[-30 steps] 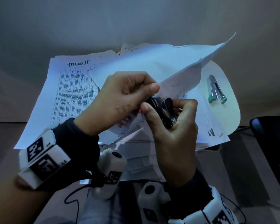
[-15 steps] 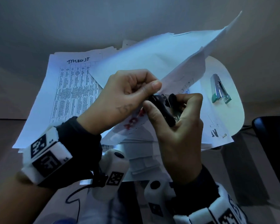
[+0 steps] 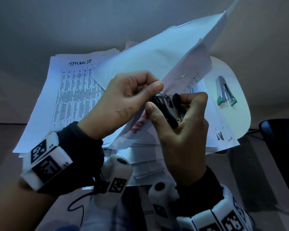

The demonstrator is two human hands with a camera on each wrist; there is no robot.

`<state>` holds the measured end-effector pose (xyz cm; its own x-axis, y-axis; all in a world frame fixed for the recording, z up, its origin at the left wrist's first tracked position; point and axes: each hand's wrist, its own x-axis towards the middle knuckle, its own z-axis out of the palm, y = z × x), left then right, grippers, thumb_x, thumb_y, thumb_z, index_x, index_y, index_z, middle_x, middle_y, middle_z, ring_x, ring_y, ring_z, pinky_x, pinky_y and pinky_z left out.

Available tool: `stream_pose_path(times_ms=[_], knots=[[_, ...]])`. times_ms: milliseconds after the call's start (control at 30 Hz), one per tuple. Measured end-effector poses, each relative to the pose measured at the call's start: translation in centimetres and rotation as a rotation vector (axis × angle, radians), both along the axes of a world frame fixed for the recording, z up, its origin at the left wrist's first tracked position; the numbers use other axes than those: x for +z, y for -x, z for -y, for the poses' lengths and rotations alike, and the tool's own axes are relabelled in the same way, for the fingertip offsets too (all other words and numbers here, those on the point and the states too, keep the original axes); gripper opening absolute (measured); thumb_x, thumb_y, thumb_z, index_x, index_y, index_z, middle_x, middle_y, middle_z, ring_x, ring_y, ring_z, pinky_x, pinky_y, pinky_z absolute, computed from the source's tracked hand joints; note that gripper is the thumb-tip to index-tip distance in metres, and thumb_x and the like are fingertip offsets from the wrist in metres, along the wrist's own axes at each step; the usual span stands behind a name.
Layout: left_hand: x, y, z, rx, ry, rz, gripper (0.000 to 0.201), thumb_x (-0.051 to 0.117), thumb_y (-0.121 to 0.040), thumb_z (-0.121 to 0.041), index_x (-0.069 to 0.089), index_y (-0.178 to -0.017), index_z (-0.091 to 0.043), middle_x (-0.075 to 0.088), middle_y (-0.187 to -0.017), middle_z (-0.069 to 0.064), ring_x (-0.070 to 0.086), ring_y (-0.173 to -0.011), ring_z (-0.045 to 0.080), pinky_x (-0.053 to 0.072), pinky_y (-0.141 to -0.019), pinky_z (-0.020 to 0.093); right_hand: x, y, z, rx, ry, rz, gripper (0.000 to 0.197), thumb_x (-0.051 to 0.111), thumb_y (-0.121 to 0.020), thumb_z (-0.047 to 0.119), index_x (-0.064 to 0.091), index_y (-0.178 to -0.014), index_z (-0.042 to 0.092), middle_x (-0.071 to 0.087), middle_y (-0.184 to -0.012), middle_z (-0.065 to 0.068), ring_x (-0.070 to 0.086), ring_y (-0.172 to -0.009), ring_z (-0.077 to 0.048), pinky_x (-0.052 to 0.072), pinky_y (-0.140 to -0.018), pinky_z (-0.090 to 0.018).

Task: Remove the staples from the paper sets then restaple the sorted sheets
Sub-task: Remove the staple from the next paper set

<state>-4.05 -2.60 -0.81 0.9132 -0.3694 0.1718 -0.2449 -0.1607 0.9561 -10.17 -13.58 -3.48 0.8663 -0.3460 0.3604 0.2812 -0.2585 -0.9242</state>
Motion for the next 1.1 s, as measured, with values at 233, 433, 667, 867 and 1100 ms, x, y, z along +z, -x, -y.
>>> stream_pose_path(times_ms=[233, 433, 667, 867, 1100], knots=[[0.1, -0.1, 0.2, -0.033, -0.001, 0.014, 0.016, 0.056, -0.088, -0.019, 0.059, -0.073, -0.013, 0.054, -0.062, -0.010, 0.048, -0.060, 0.002, 0.041, -0.060, 0.015, -0.2, -0.1, 0.5, 0.005, -0.145, -0.002, 0.036, 0.074, -0.077, 0.024, 0.045, -0.089, 0.008, 0.061, -0.066, 0.006, 0.059, -0.056, -0.002, 0.043, -0.054, -0.012], [0.5, -0.3, 0.6, -0.053, 0.053, 0.037, 0.015, 0.055, -0.089, -0.013, 0.058, -0.075, -0.013, 0.053, -0.061, -0.014, 0.048, -0.060, -0.002, 0.040, -0.061, 0.012, 0.0, -0.4, 0.5, 0.016, -0.242, 0.015, 0.032, 0.075, -0.077, 0.021, 0.046, -0.087, 0.013, 0.063, -0.067, 0.006, 0.062, -0.060, -0.002, 0.046, -0.057, -0.013], [0.8, -0.3, 0.9, -0.047, 0.066, 0.053, 0.012, 0.055, -0.089, -0.008, 0.060, -0.078, -0.008, 0.054, -0.066, -0.009, 0.048, -0.062, -0.002, 0.041, -0.063, 0.012, -0.1, -0.3, 0.5, 0.054, -0.335, 0.020, 0.027, 0.072, -0.075, 0.023, 0.047, -0.085, 0.019, 0.064, -0.073, 0.011, 0.063, -0.064, -0.003, 0.048, -0.061, -0.016], [1.0, -0.2, 1.0, -0.027, 0.071, 0.053, 0.007, 0.058, -0.087, -0.005, 0.063, -0.082, -0.007, 0.060, -0.073, -0.003, 0.055, -0.070, 0.000, 0.045, -0.069, 0.014, -0.3, -0.5, 0.8, 0.071, -0.367, -0.004, 0.024, 0.071, -0.075, 0.025, 0.049, -0.082, 0.021, 0.061, -0.066, 0.009, 0.058, -0.061, -0.007, 0.047, -0.061, -0.025], [1.1, -0.5, 0.7, -0.060, -0.027, 0.068, 0.011, 0.058, -0.088, -0.013, 0.063, -0.080, -0.007, 0.059, -0.070, -0.002, 0.053, -0.068, 0.004, 0.045, -0.068, 0.018, -0.2, -0.7, 0.9, 0.070, -0.312, -0.009, 0.028, 0.071, -0.076, 0.027, 0.046, -0.084, 0.018, 0.063, -0.068, 0.014, 0.061, -0.061, -0.002, 0.048, -0.060, -0.018]])
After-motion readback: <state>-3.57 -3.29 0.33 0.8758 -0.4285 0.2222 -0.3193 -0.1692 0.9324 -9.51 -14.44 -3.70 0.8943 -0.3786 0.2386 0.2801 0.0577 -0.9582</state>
